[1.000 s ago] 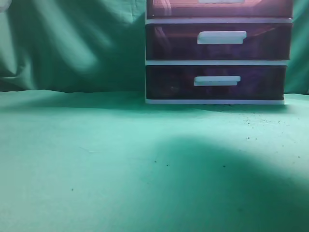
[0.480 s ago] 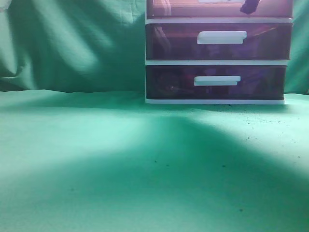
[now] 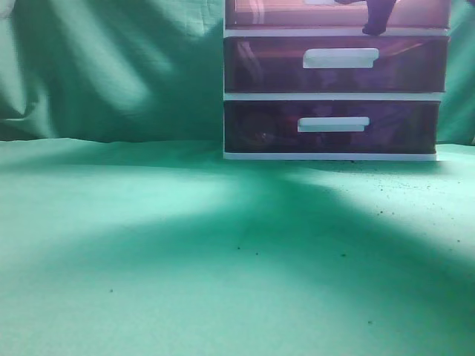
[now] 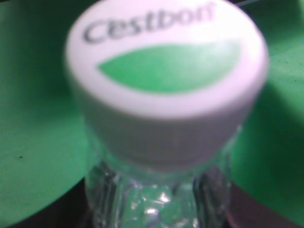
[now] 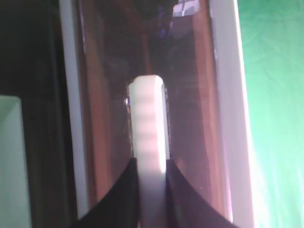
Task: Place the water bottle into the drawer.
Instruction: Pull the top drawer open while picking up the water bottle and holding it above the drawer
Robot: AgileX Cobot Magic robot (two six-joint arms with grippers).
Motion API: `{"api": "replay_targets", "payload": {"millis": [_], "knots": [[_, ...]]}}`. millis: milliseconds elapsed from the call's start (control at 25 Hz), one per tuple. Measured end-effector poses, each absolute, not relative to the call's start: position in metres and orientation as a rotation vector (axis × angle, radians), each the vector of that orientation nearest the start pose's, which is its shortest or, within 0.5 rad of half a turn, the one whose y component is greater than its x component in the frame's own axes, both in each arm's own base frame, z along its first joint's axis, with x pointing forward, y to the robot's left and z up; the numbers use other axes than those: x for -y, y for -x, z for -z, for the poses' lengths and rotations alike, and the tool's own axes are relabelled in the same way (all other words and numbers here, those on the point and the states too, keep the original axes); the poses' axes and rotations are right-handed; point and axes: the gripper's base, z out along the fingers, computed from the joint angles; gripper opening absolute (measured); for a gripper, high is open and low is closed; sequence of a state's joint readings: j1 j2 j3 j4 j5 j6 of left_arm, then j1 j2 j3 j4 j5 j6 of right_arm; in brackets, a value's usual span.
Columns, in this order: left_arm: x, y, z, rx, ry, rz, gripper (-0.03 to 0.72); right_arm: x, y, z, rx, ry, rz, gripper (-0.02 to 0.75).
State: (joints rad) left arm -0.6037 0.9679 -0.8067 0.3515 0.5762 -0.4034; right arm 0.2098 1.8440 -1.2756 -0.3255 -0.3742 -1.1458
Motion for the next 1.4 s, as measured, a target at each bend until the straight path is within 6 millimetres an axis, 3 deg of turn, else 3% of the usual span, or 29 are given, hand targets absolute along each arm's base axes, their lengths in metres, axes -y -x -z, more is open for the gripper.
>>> {"api": "replay_targets", "payload": {"millis": [160,480,680,1000,1120,1240,1400], "knots": [[0.097,-0.171,-0.329,-2.143,-0.436,0.195,0.286,-0.098,-0.409,-0.276,-1.128,1.384,0.820,0.097],[0.097,-0.171,-0.329,-2.143,-0.436,0.195,0.286,-0.088,-0.341,-0.269,-1.109,1.442,0.794,0.097],[0.097,-0.171,-0.329,-2.143,-0.436,0.195,0.286,-0.097,-0.303,-0.264,-1.096,1.453,0.731,0.097],[0.101,-0.173,-0.336,-2.068,-0.435,0.247,0.286,-0.101,-0.291,-0.255,-1.113,1.464,0.697,0.097],[0.108,-0.177,-0.359,-1.933,-0.425,0.323,0.286,-0.101,-0.291,-0.255,-1.101,1.475,0.712,0.097],[0.116,-0.183,-0.397,-1.748,-0.438,0.375,0.286,-0.101,-0.291,-0.256,-1.101,1.475,0.717,0.097],[0.136,-0.207,-0.446,-1.591,-0.438,0.403,0.286,-0.101,-0.291,-0.256,-1.098,1.476,0.722,0.097]]}}
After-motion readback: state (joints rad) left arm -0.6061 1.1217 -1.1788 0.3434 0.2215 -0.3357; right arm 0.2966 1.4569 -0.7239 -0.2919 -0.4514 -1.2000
